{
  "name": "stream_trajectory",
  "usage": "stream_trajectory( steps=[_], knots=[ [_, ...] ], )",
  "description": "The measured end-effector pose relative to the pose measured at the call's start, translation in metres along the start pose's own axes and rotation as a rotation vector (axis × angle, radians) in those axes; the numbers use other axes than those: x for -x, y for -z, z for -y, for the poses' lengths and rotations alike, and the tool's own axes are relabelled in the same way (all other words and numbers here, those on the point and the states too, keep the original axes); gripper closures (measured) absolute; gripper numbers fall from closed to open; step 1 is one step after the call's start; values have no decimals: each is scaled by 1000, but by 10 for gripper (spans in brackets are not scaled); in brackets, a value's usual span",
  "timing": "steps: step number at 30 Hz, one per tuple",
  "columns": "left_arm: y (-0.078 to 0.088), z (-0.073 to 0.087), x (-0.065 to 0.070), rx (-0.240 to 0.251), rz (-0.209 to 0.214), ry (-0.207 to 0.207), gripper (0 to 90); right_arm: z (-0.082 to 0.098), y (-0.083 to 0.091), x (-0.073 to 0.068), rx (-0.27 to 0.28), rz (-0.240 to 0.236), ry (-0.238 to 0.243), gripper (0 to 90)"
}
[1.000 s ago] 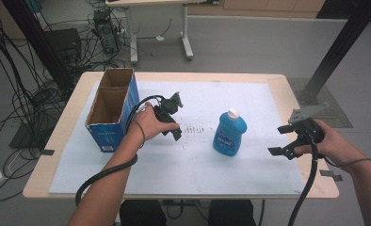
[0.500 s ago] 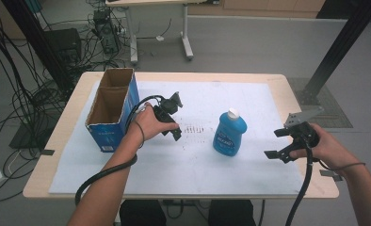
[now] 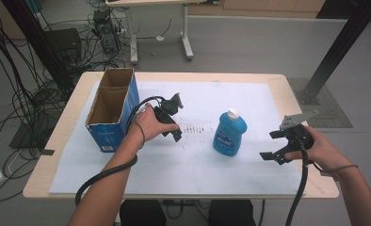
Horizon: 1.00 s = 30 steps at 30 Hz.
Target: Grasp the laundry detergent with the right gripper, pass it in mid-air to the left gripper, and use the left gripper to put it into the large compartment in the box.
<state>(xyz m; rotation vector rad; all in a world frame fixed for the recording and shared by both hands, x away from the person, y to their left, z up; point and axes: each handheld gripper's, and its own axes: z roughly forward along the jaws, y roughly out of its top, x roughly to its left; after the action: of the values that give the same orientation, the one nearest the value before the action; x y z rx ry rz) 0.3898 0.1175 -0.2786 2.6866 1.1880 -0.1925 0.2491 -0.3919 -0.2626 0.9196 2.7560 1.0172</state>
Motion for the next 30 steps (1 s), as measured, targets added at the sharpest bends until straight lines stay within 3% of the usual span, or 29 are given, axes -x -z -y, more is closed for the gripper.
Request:
stream_trajectory(
  steps=[30],
  knots=[
    [-4, 1, 1, -3, 0, -1, 73, 6, -26, -5, 31, -8, -6, 47]
  ],
)
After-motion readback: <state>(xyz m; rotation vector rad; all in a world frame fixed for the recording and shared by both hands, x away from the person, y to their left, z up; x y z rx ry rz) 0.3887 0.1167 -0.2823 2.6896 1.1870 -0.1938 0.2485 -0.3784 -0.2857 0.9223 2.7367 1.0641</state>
